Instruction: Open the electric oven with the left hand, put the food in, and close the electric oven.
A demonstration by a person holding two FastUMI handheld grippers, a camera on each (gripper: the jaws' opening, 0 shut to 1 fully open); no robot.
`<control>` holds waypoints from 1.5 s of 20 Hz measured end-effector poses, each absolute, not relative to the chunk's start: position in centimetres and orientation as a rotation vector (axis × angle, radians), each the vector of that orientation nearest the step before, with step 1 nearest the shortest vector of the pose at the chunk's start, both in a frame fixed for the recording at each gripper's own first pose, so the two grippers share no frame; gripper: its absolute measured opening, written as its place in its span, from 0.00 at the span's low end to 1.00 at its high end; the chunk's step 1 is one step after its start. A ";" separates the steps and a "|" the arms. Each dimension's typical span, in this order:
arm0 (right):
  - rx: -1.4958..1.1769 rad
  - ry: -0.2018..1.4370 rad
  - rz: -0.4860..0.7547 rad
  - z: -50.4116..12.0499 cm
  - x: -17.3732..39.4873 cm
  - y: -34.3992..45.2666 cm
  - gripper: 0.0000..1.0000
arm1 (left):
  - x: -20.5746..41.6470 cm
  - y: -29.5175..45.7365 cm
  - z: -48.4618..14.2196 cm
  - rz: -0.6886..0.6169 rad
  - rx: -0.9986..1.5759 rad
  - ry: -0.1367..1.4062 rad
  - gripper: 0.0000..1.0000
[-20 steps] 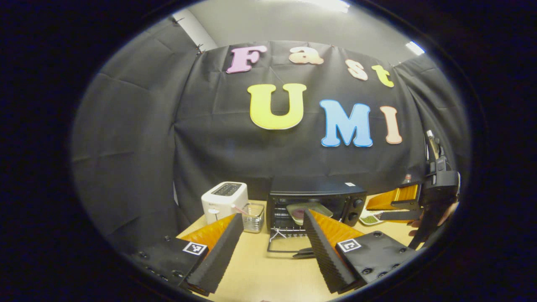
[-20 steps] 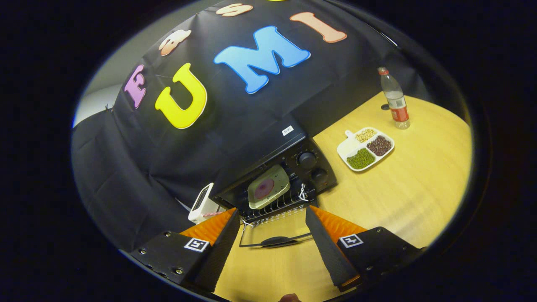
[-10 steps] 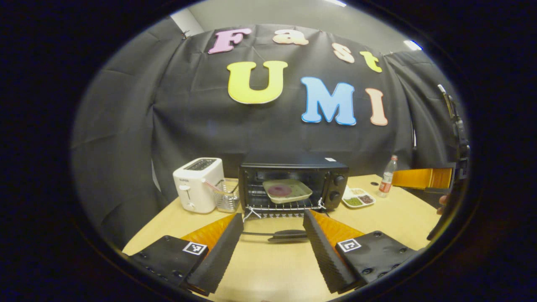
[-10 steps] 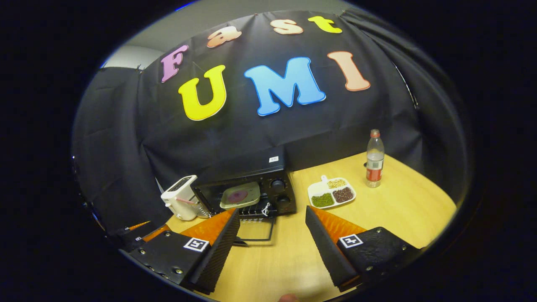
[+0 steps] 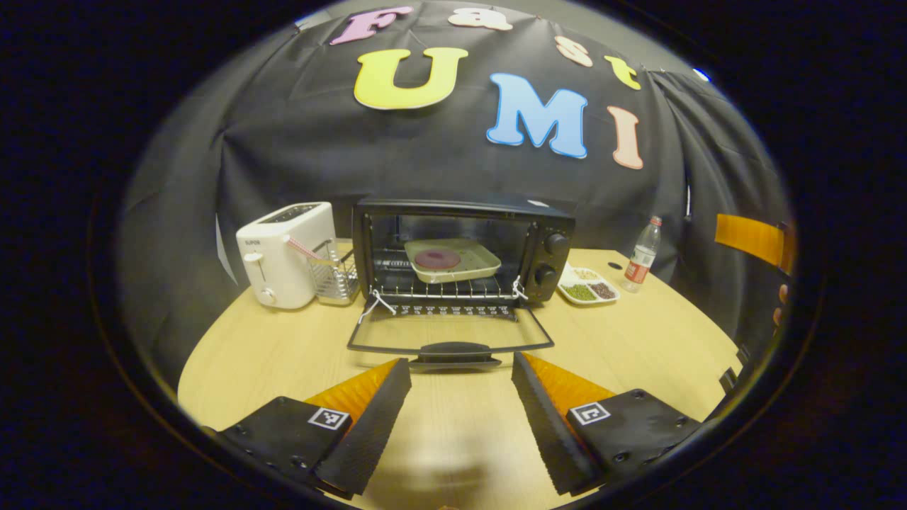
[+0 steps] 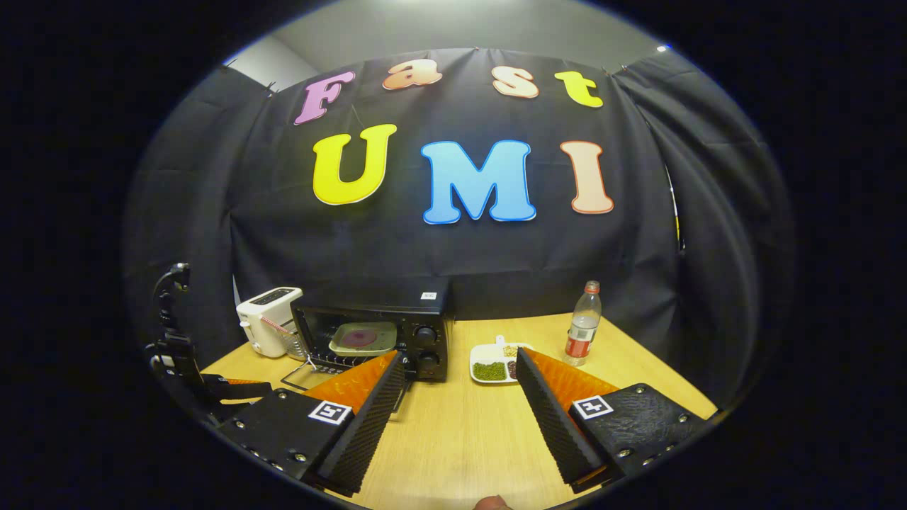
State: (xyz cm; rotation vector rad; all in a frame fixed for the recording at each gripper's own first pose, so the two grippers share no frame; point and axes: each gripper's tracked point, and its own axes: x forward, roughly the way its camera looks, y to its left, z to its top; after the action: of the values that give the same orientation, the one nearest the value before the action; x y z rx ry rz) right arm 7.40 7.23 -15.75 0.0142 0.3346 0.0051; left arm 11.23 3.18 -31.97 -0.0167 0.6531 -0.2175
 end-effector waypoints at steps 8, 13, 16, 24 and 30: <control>-0.064 0.313 -0.070 -15.6 6.5 5.7 0.98 | 13.6 3.4 -39.1 -0.226 -0.032 0.838 1.00; -0.063 0.327 -0.139 -15.8 6.7 4.6 0.98 | 14.3 2.8 -42.6 -0.262 0.000 0.940 1.00; -0.080 0.336 -0.159 -16.0 6.7 4.5 0.98 | 15.3 2.3 -43.1 -0.276 0.012 0.933 0.98; -0.103 0.338 -0.130 -16.2 7.8 5.7 0.96 | 16.2 2.3 -42.6 -0.196 -0.047 0.904 0.97; -0.106 0.334 -0.106 -16.1 8.0 6.0 0.95 | 16.8 2.1 -39.2 -0.215 -0.036 0.832 0.97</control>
State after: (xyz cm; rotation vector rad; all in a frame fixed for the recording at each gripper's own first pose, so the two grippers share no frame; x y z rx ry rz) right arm 8.03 5.96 -16.12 -0.1058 0.3337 -0.1056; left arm 16.83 2.09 -39.24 -0.0356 0.8323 -0.2147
